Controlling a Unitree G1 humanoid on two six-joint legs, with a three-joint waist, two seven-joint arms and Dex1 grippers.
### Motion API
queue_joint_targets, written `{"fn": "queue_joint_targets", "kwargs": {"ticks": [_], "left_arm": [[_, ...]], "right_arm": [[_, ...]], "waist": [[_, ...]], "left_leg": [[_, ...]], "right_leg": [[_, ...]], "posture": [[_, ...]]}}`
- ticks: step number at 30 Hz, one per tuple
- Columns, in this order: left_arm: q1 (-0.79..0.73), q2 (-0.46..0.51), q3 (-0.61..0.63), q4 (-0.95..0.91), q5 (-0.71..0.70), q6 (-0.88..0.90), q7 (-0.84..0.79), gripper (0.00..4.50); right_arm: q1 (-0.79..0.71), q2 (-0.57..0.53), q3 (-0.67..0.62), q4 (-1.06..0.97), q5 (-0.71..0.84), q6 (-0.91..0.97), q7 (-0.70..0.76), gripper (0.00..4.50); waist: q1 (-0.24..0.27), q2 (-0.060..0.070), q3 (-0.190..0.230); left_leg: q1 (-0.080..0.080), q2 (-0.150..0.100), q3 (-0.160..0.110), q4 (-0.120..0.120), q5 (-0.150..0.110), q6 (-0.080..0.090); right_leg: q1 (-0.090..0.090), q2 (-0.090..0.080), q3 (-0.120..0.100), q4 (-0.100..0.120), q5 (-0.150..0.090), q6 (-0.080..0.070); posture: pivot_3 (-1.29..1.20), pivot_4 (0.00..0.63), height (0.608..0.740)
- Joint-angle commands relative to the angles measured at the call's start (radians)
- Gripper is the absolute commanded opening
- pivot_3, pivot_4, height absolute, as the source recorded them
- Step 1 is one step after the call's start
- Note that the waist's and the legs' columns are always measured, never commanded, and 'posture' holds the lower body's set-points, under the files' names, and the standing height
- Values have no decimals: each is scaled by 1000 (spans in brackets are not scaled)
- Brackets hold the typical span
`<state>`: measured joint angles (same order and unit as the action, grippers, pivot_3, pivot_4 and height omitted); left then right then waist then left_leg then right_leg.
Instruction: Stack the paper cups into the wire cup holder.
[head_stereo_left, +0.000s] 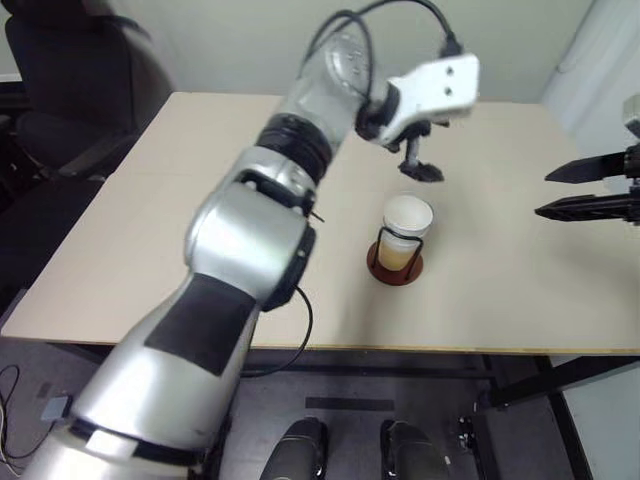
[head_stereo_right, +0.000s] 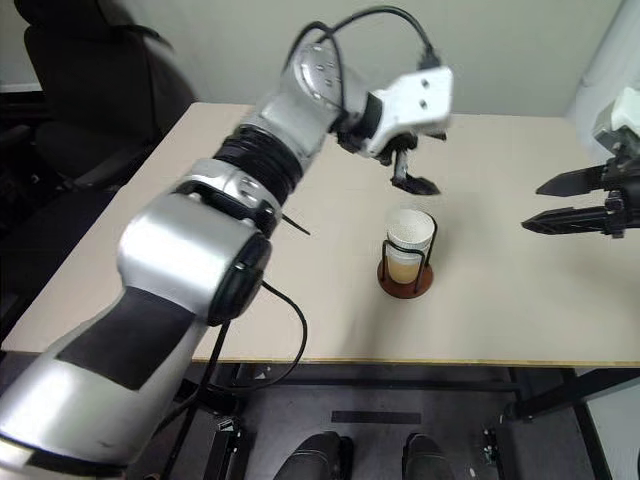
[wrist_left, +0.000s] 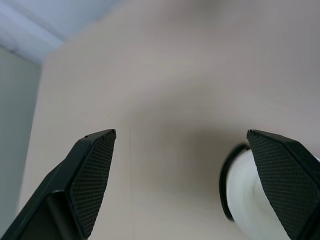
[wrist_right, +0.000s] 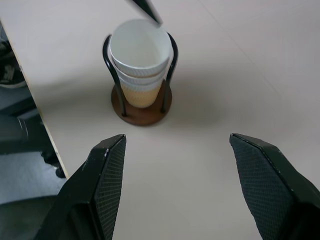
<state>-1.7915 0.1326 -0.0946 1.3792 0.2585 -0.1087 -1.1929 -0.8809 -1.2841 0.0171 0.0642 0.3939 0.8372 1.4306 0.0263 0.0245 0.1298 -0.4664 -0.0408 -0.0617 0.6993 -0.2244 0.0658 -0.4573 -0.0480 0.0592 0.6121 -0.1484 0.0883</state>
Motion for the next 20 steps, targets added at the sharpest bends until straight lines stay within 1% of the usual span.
{"fn": "queue_joint_targets", "kwargs": {"ticks": [1,4,6,8,11,12,13,15,16,18,19,20], "left_arm": [[31,111,141,-36,-150,98,-90,4483],[96,214,213,-58,-228,175,-148,4483],[144,292,272,-71,-285,248,-126,4483],[182,343,290,-88,-309,295,-126,4483],[228,396,291,-122,-320,321,-116,4483],[237,411,293,-132,-326,330,-115,4483],[246,423,294,-143,-332,338,-115,4483],[268,454,294,-166,-340,353,-105,4483],[280,468,294,-176,-343,359,-103,4483],[303,493,292,-192,-349,372,-102,4483],[315,503,292,-196,-353,378,-98,4483],[326,513,295,-200,-356,384,-90,4483]], "right_arm": [[37,18,-64,-19,25,-7,-38,3344],[41,60,-80,21,27,-28,-79,3344],[28,101,-93,67,22,-60,-113,3344],[20,127,-95,98,16,-85,-131,3344],[18,141,-85,117,11,-107,-134,3344],[17,145,-82,120,11,-113,-134,3344],[15,150,-80,123,10,-119,-135,3344],[10,162,-72,127,6,-134,-137,3344],[8,169,-68,126,7,-136,-138,3344],[10,177,-65,116,9,-133,-140,3344],[15,177,-66,109,11,-132,-140,3344],[19,177,-68,103,13,-130,-141,3344]], "waist": [[-2,0,0],[-6,1,-1],[-9,1,0],[-11,2,0],[-2,2,0],[1,2,0],[2,3,0],[2,2,0],[0,2,0],[-4,2,0],[-6,3,0],[-6,3,0]], "left_leg": [[0,0,0,0,0,0],[1,1,0,0,1,-2],[4,1,1,0,5,-6],[6,2,1,0,7,-7],[6,1,0,0,8,-6],[6,0,0,0,8,-6],[6,0,-2,0,8,-6],[6,-1,0,0,9,-7],[6,0,-1,1,8,-7],[7,-1,3,-1,9,-8],[7,1,3,-1,9,-8],[7,0,5,-1,9,-8]], "right_leg": [[0,1,0,0,0,0],[0,2,1,1,0,-1],[1,3,1,2,0,-2],[3,3,2,2,0,-2],[4,2,0,2,-2,-7],[4,4,-2,2,-3,-10],[5,0,-2,1,-4,-12],[6,5,-4,1,-4,-13],[6,0,-1,0,-3,-12],[5,5,-4,0,-3,-12],[5,2,0,0,-3,-12],[5,6,-4,1,-3,-12]], "posture": [[0,150,740],[0,150,740],[0,150,740],[0,150,740],[0,150,740],[0,150,740],[0,150,740],[0,150,740],[0,150,740],[0,150,740],[0,150,740],[0,150,740]]}}
